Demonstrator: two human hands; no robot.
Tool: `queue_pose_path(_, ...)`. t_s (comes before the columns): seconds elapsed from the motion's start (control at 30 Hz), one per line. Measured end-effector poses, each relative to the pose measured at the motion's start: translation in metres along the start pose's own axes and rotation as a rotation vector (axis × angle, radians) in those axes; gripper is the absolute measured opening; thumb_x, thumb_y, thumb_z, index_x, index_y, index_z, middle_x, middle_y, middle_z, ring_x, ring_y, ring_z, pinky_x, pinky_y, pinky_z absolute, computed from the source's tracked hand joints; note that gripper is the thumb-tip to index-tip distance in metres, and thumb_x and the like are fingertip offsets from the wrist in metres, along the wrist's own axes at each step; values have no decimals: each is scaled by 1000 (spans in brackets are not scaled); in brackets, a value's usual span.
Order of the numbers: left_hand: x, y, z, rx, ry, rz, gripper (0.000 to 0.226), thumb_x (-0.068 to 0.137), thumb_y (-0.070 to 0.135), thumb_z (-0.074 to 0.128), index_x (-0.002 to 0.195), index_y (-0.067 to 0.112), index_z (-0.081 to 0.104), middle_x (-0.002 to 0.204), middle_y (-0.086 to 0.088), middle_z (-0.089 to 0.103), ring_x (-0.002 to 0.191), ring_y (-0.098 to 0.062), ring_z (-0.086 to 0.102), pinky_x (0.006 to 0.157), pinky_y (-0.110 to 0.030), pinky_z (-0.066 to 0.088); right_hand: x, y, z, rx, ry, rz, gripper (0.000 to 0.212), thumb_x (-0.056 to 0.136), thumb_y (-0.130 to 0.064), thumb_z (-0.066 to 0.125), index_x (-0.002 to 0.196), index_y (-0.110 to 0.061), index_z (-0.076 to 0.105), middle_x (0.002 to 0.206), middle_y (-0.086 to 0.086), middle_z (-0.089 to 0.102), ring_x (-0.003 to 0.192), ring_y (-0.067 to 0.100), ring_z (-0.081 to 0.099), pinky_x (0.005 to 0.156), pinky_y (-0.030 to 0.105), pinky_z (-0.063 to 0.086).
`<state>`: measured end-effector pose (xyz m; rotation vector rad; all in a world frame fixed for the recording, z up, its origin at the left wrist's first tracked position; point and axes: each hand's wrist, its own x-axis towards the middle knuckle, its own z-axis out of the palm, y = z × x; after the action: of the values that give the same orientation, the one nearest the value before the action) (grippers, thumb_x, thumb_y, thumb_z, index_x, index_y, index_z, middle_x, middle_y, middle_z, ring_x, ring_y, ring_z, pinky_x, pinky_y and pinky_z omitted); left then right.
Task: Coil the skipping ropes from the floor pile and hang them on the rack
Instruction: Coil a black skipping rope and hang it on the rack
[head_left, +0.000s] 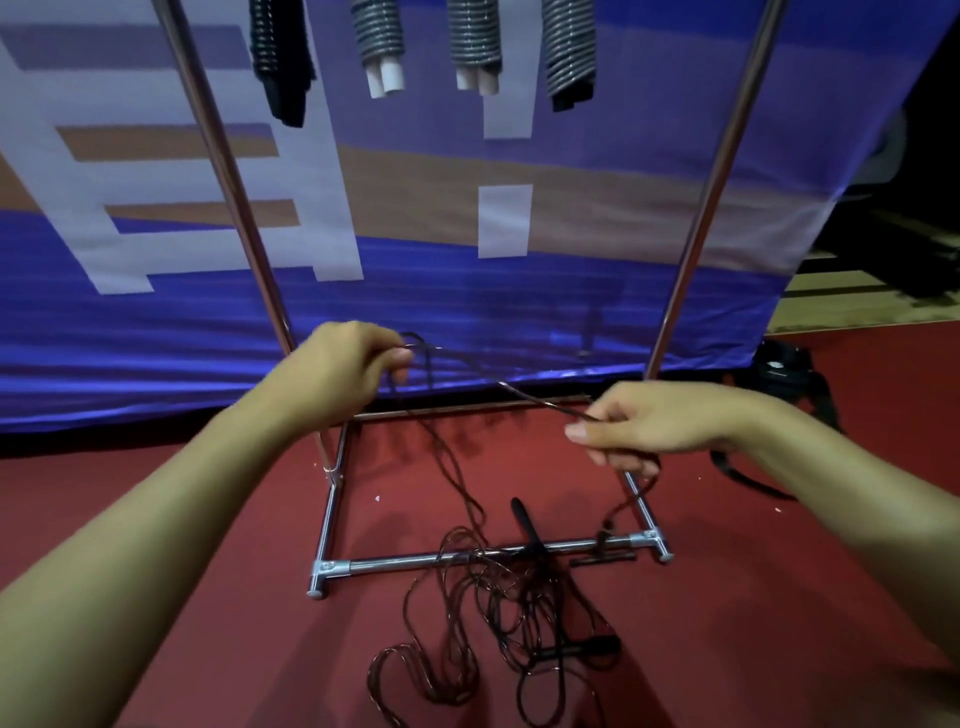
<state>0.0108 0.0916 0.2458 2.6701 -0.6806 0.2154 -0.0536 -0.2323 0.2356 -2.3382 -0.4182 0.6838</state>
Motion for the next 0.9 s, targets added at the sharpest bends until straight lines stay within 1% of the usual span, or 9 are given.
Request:
queue_pose_path(0.17,1,-7,13,-23,0,-77,27,103,28,57,78,27,68,72,-1,67,63,-8,58,63,-33,38,8,29,8,106,-15,-6,43,107,-41,44,82,-10,59,62,-3,47,57,10,43,60,23,40)
queue_pose_path(0.27,0,-4,12,-75,37,-22,10,96,29,69,105,26,72,93,7,66,74,8,54,70,-18,36,12,26,14,80,4,-42,43,109,-41,40,82,-11,57,57,-11,41,54,7,35,57,21,36)
queue_pose_path(0.37,-3,9,19,-148,-58,136,42,87,40,79,125,27,66,107,7,62,87,16,53,77,-8,35,13,8,13,-61,88,-106,44,109,-45,39,79,-20,60,58,-13,45,55,7,40,59,23,39)
queue_pose_path(0.47,-4,37,40,-152,-202,245,41,93,48,69,128,28,65,107,8,59,97,1,56,88,-14,41,16,-13,16,-166,150,-183,43,108,-48,39,77,-27,62,63,-13,50,57,6,43,61,21,39)
queue_pose_path(0.53,-1,49,52,-153,-242,295,24,100,43,61,114,24,70,99,7,57,92,-10,58,89,-29,48,16,-22,18,-133,188,-201,43,109,-45,41,78,-25,63,59,-17,50,54,3,42,58,15,37)
queue_pose_path(0.6,1,50,52,-149,-235,317,27,101,44,54,96,24,71,90,8,57,84,-13,58,84,-38,50,15,-24,16,-47,194,-187,43,108,-44,42,78,-22,62,55,-17,47,50,3,39,53,14,35)
queue_pose_path(0.67,4,40,42,-139,-146,267,31,96,50,50,85,29,71,88,9,61,83,-12,61,81,-39,52,13,-21,14,44,156,-150,40,107,-44,48,79,-19,61,55,-13,49,50,5,44,53,15,39)
queue_pose_path(0.77,9,14,26,-91,63,153,30,97,43,53,82,26,72,87,8,64,83,-20,65,78,-38,52,12,-5,13,149,137,-123,38,105,-38,56,78,-12,58,61,1,62,58,15,62,60,22,49)
queue_pose_path(0.9,5,-12,23,-127,172,-24,21,101,23,62,82,22,72,83,0,64,77,-23,60,68,-26,36,13,18,10,349,226,-129,39,106,-35,51,78,-8,55,54,4,48,52,20,55,54,19,43)
